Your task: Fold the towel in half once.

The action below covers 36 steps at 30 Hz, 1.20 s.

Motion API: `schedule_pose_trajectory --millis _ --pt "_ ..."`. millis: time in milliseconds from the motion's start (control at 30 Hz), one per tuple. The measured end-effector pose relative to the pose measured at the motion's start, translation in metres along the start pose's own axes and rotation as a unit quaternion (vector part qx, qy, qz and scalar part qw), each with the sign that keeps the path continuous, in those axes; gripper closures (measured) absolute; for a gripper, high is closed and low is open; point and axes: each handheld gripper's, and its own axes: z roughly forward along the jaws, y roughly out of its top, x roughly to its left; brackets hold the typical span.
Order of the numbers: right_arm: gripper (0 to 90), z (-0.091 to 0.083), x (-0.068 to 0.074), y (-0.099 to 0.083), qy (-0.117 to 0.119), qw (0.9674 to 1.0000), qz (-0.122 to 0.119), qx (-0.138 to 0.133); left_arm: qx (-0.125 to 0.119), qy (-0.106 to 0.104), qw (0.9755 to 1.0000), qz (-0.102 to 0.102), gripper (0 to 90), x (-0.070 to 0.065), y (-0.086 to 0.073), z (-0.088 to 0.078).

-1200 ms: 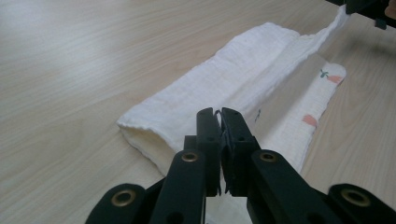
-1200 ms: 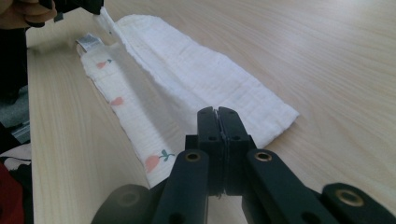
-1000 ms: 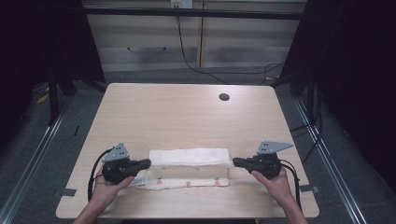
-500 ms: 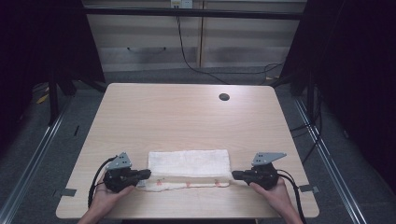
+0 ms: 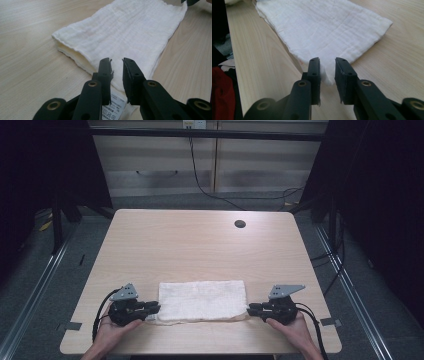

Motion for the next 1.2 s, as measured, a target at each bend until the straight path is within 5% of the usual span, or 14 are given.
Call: schedule_pose_trajectory --millis 567,933,1200 --pt "68.7 -0.008 -0.005 0.010 -0.005 0.9996 0.002 -0.029 -0.014 0.017 0.9997 -0.010 72.9 0.007 0.009 -0.002" --pt "72.0 0.013 -0.037 0.038 -0.025 0.9995 0.002 -0.021 -0.007 0.022 0.9997 -0.007 70.9 0.022 0.039 0.020" --pt "69.7 0.031 -0.059 0.055 -0.031 0.9992 0.009 -0.021 0.007 0.013 0.9999 -0.008 67.7 0.029 0.034 0.032"
